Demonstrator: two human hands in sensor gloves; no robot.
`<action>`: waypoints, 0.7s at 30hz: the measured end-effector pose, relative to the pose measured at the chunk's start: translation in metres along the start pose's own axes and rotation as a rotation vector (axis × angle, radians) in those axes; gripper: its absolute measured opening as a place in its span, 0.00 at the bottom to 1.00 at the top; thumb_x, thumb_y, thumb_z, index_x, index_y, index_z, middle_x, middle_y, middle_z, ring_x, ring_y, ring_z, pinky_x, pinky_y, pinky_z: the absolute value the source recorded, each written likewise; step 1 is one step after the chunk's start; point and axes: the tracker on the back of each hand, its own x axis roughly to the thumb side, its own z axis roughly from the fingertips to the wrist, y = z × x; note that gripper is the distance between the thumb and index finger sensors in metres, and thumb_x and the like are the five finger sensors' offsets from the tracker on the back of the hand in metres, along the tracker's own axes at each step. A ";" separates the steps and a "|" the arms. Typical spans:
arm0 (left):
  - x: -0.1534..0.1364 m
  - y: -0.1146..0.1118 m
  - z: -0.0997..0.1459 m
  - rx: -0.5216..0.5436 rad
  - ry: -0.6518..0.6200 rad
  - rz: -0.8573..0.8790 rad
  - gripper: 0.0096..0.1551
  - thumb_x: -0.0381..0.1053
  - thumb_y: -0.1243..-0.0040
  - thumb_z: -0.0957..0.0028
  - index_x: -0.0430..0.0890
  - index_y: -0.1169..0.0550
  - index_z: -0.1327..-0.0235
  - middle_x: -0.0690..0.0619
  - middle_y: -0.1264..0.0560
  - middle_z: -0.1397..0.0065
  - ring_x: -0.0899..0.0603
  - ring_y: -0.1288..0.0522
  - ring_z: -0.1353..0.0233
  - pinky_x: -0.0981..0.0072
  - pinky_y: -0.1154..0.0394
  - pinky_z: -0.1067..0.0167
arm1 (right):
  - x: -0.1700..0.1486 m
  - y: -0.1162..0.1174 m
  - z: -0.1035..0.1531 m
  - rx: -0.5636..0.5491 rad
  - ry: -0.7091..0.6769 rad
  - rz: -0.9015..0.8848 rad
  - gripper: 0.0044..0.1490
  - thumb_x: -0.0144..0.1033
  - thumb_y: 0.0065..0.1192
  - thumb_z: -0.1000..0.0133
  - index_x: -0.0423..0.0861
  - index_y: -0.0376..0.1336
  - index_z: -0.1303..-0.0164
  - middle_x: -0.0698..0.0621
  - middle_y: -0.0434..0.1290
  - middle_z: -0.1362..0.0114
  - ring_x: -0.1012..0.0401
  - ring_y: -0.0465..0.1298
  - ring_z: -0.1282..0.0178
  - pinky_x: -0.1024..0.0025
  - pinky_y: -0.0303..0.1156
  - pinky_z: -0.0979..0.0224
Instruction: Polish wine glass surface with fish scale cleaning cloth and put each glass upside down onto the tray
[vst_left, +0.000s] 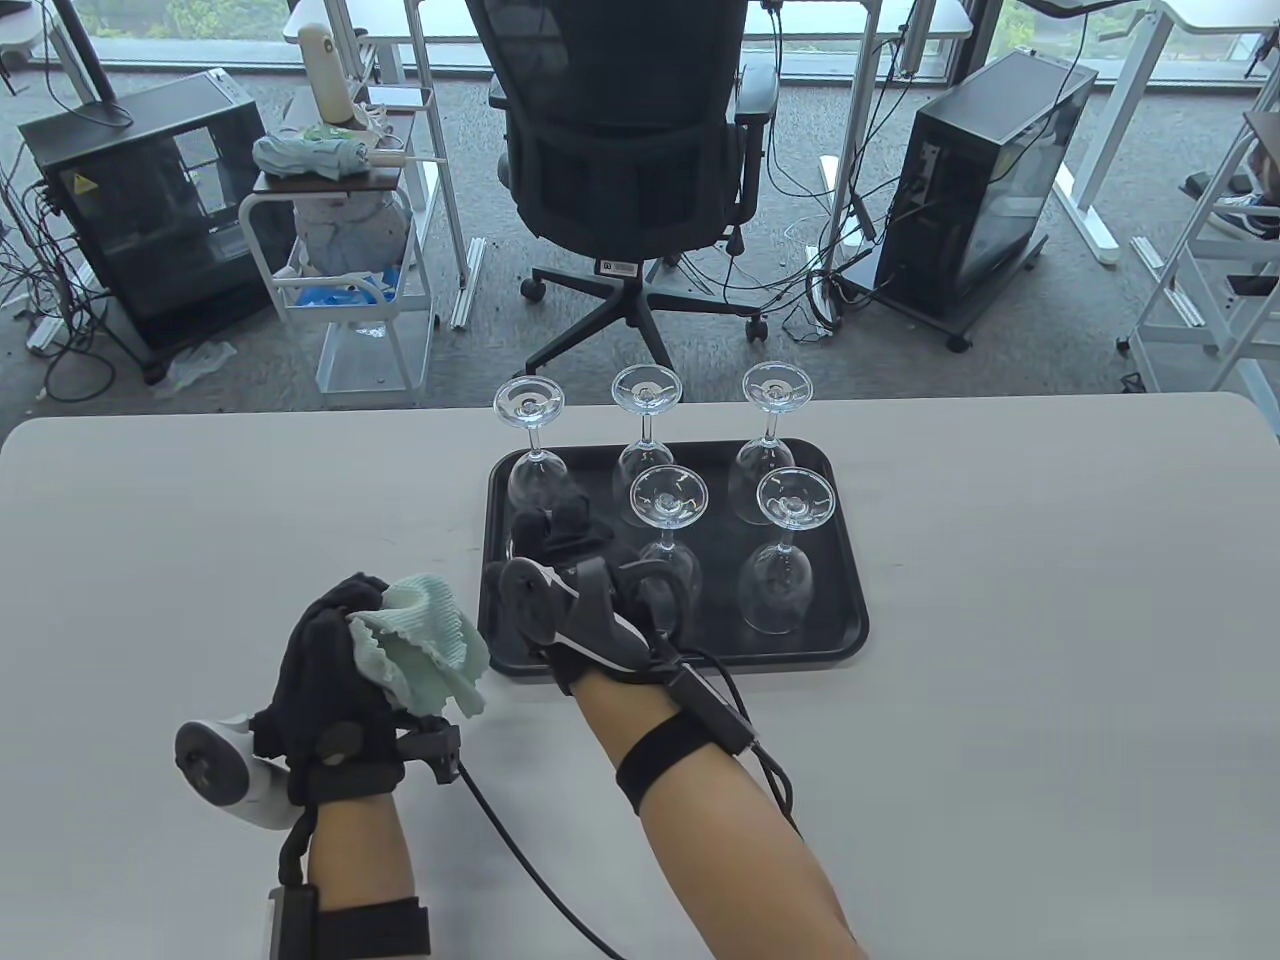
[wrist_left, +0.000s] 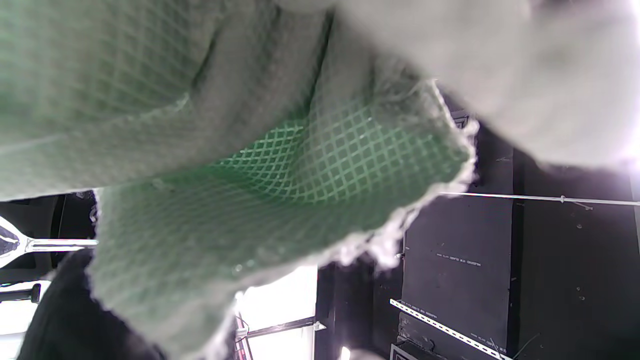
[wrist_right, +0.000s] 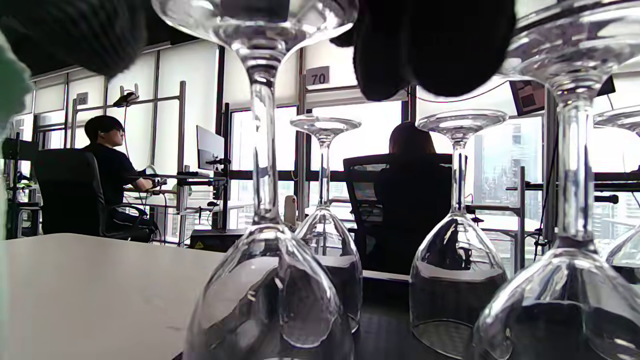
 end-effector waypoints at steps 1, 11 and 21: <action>0.000 0.000 0.000 -0.001 0.005 0.004 0.27 0.62 0.50 0.38 0.45 0.19 0.43 0.45 0.24 0.31 0.35 0.22 0.35 0.39 0.20 0.42 | 0.000 0.001 -0.001 0.029 0.069 -0.010 0.49 0.75 0.58 0.44 0.57 0.51 0.19 0.41 0.46 0.13 0.37 0.63 0.25 0.45 0.71 0.33; 0.000 0.001 -0.001 0.010 0.015 0.028 0.27 0.62 0.50 0.38 0.45 0.20 0.42 0.46 0.24 0.30 0.35 0.22 0.34 0.39 0.21 0.42 | -0.018 -0.048 0.022 -0.100 0.014 -0.141 0.49 0.74 0.57 0.43 0.57 0.51 0.18 0.40 0.51 0.14 0.40 0.68 0.28 0.47 0.74 0.35; 0.000 0.003 0.000 0.020 0.014 0.042 0.27 0.62 0.51 0.38 0.46 0.20 0.41 0.46 0.25 0.30 0.36 0.22 0.34 0.39 0.21 0.41 | -0.185 -0.089 0.127 -0.255 -0.136 -0.349 0.41 0.64 0.54 0.41 0.56 0.56 0.20 0.45 0.54 0.13 0.42 0.57 0.16 0.38 0.65 0.25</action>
